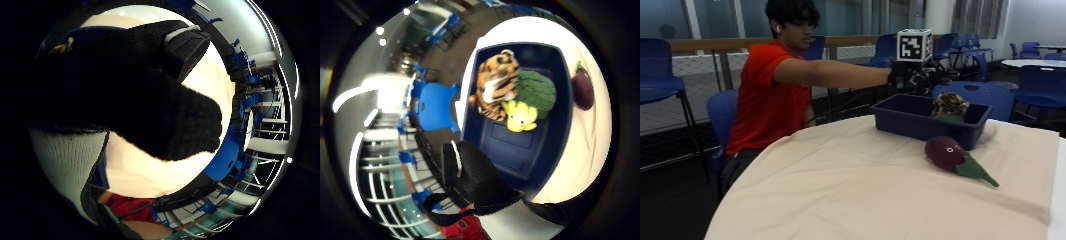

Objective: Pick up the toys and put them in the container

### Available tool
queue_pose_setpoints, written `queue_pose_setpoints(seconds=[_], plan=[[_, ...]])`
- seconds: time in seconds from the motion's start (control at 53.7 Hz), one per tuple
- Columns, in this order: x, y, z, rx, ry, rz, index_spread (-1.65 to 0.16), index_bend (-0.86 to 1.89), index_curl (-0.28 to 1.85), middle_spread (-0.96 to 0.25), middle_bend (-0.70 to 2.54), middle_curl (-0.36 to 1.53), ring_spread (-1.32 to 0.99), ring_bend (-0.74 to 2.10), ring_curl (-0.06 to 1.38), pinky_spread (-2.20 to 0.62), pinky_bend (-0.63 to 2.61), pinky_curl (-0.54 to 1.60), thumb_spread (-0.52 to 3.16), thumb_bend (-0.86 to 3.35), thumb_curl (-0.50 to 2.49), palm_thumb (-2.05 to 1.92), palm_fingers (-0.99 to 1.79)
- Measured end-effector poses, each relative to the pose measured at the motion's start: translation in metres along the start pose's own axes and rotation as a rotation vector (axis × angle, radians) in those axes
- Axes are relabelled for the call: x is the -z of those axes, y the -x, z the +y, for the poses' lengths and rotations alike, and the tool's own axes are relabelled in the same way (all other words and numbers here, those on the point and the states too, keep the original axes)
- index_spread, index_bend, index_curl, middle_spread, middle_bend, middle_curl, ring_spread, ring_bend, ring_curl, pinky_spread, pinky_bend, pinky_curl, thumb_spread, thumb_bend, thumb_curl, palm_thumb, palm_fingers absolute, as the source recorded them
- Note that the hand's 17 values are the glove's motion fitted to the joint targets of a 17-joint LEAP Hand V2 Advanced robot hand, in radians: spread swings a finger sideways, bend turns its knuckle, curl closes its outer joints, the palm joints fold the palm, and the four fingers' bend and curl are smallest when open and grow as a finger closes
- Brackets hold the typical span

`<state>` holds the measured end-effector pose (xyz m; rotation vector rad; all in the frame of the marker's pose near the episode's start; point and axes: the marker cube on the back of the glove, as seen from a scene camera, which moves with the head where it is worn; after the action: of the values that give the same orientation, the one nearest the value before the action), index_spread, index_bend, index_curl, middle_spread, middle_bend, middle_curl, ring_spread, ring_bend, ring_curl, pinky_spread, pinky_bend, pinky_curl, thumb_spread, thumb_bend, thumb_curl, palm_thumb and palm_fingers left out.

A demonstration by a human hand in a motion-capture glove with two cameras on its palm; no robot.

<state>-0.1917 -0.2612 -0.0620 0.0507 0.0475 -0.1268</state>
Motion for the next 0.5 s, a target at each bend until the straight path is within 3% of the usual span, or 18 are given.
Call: queue_pose_setpoints(seconds=[0.503], plan=[[-0.057, -0.120, -0.022, -0.209, 0.056, -0.038, -0.33, 0.10, 0.23, -0.07, 0.10, 0.23, 0.06, 0.15, 0.23, 0.15, 1.31, 0.37, 0.96, -0.10, 0.24, -0.13, -0.31]])
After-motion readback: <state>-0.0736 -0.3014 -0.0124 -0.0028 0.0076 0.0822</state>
